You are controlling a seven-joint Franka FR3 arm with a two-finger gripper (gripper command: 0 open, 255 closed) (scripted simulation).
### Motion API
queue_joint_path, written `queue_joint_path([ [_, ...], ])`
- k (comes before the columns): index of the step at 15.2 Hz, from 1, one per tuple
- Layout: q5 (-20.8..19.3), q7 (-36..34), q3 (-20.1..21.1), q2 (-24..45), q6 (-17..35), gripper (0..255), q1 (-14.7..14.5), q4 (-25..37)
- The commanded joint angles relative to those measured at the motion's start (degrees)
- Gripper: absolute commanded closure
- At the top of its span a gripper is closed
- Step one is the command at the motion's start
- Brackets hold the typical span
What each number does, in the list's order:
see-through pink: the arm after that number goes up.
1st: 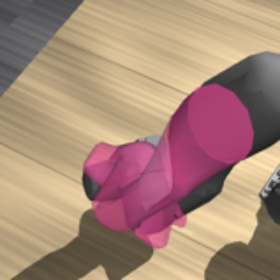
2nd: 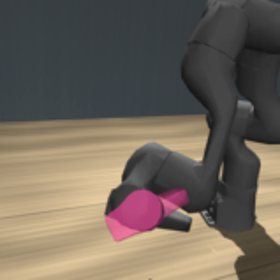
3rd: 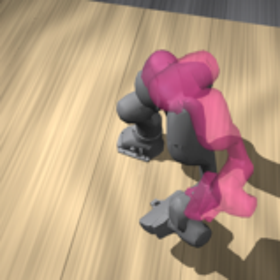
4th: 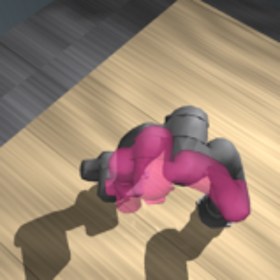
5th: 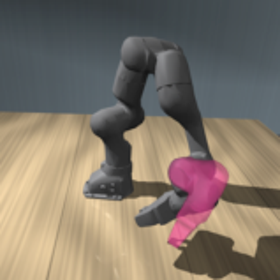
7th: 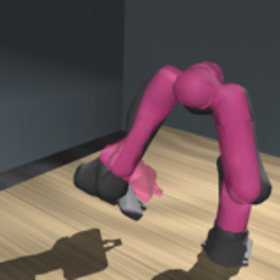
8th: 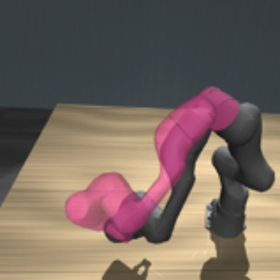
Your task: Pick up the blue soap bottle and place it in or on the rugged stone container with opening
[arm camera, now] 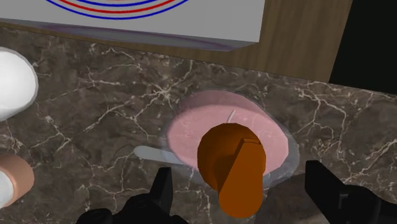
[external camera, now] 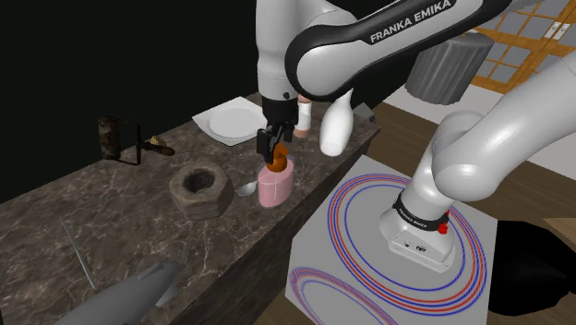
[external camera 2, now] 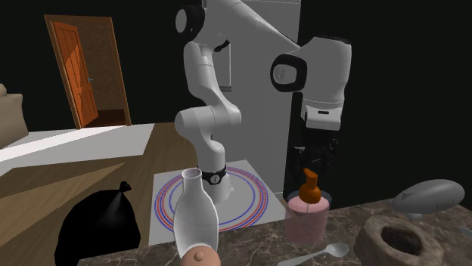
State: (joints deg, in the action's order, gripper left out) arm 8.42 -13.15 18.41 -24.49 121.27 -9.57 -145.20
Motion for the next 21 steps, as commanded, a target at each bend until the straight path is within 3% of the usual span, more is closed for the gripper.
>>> queue_joint_path([
  [1,0.0,0.1,0.0,0.2,0.7,0,0.0,-0.5],
  [8,0.0,0.1,0.0,0.2,0.7,0,0.0,-0.5],
  [9,0.0,0.1,0.0,0.2,0.7,255,0.0,-0.5],
  [18,0.0,0.1,0.0,0.2,0.7,255,0.0,-0.5],
  [21,0.0,0.2,-0.3,-0.9,-1.9,255,0.0,1.1],
])
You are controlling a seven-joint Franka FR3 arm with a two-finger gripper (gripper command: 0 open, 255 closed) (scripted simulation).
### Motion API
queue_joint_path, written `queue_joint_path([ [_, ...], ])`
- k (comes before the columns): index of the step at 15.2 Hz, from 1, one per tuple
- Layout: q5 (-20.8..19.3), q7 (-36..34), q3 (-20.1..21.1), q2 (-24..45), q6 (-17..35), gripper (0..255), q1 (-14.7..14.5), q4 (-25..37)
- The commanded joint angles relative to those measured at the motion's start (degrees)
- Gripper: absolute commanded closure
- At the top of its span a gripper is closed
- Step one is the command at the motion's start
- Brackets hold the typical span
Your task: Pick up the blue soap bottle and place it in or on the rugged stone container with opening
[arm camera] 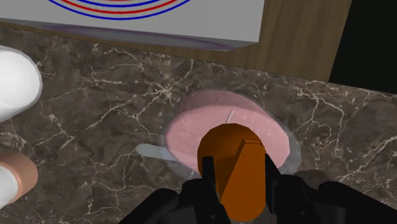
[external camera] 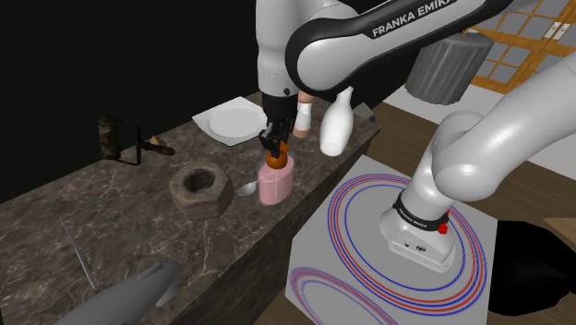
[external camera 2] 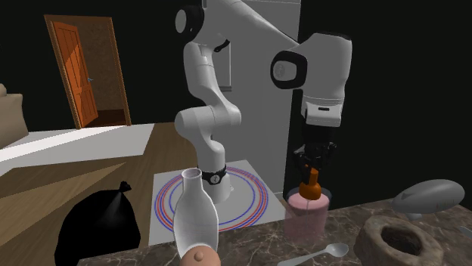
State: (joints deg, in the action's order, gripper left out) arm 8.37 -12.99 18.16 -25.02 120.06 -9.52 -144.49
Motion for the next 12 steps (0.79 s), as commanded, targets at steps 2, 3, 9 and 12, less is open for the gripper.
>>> queue_joint_path([
  [2,0.0,0.1,-0.3,-1.0,-2.4,255,0.0,1.5],
  [3,-0.1,0.1,-0.4,-1.2,-3.3,255,0.0,2.0],
  [9,-0.3,0.2,-1.0,-2.6,-8.2,255,0.1,5.6],
  [12,-0.4,0.2,-1.3,-3.1,-10.7,255,0.1,7.6],
])
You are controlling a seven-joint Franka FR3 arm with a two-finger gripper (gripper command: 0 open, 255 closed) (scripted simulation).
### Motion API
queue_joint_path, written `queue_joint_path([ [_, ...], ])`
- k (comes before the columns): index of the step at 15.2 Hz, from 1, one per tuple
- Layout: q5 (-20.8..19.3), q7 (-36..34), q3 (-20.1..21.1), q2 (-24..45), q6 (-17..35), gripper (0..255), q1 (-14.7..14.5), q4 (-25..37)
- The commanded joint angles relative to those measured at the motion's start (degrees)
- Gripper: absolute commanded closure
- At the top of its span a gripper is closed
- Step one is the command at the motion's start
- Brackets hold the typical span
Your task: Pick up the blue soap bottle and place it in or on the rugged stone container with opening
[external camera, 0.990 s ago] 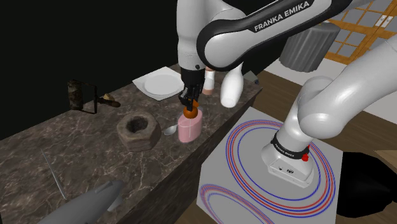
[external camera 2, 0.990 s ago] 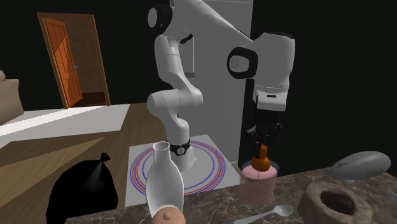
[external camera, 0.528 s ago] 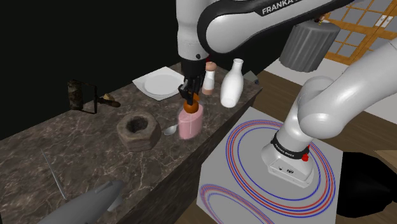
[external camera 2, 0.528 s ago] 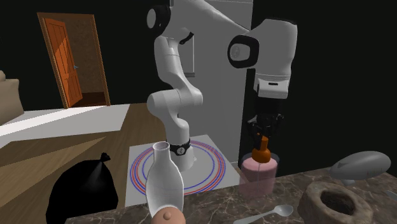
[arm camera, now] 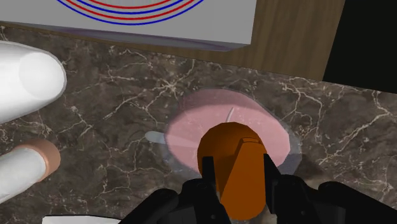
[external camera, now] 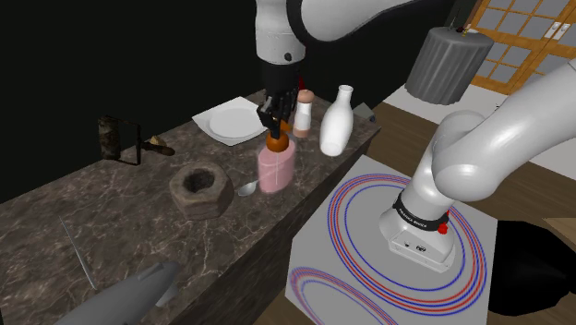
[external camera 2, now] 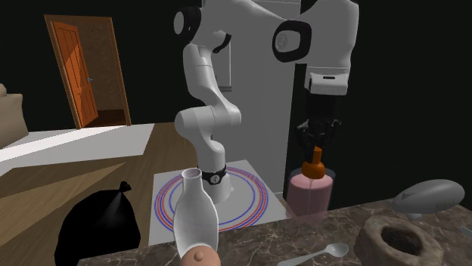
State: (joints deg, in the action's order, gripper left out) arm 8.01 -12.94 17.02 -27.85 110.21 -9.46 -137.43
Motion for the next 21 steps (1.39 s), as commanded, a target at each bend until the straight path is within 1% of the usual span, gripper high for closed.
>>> queue_joint_path([
  [1,-0.1,0.1,-0.3,-0.4,-1.6,255,0.1,1.2],
  [18,-1.0,-0.1,-1.5,-0.6,-14.3,255,0.6,13.6],
  [21,-1.9,-2.5,0.5,5.9,-15.4,255,0.9,21.3],
])
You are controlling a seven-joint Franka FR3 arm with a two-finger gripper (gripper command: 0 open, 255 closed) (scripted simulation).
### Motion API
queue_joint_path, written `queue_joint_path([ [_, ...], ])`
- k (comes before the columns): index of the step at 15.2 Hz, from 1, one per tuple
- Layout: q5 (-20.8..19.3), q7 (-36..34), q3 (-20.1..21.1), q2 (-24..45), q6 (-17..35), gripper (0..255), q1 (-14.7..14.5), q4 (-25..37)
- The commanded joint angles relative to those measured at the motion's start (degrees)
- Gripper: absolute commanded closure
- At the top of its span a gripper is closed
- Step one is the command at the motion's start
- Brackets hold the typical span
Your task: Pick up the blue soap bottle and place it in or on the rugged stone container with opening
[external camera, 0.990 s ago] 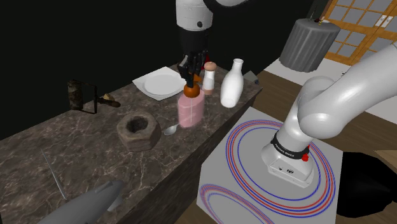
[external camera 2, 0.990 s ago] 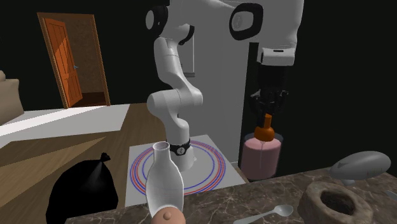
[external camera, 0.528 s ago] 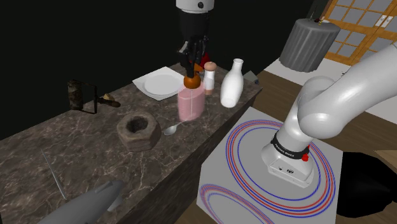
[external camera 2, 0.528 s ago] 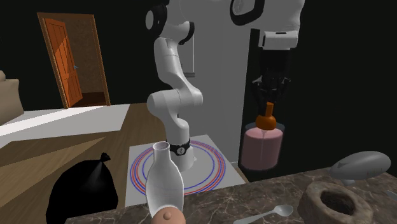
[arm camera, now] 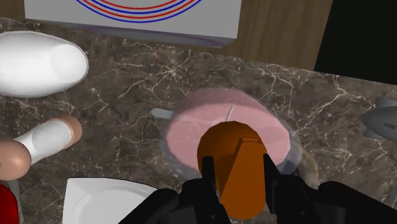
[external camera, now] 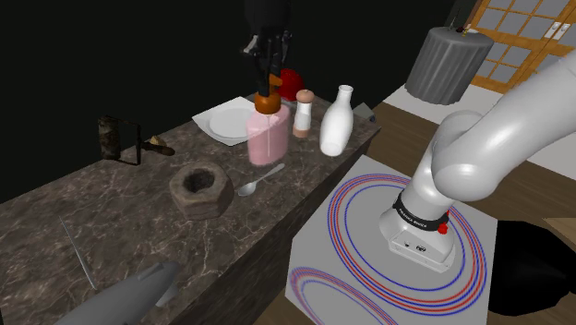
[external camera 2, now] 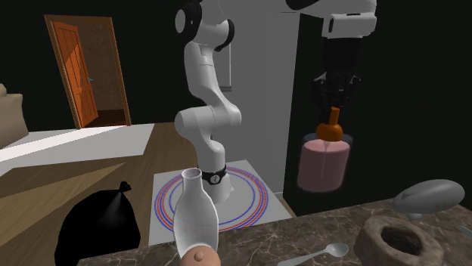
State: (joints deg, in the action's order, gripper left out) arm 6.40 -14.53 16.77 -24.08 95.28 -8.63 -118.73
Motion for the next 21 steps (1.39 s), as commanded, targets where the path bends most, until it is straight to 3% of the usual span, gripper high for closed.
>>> queue_joint_path([
  [1,-0.7,-1.8,1.4,4.4,-1.0,255,0.1,5.4],
  [9,-6.7,-9.7,6.7,24.1,-8.0,255,-1.0,31.2],
  [13,-12.1,-13.8,8.6,36.7,-14.7,255,-4.5,49.3],
  [14,-14.7,-15.0,9.1,42.2,-18.2,255,-6.8,57.9],
  [21,-12.8,-14.4,8.6,38.4,-10.8,255,-5.1,46.9],
])
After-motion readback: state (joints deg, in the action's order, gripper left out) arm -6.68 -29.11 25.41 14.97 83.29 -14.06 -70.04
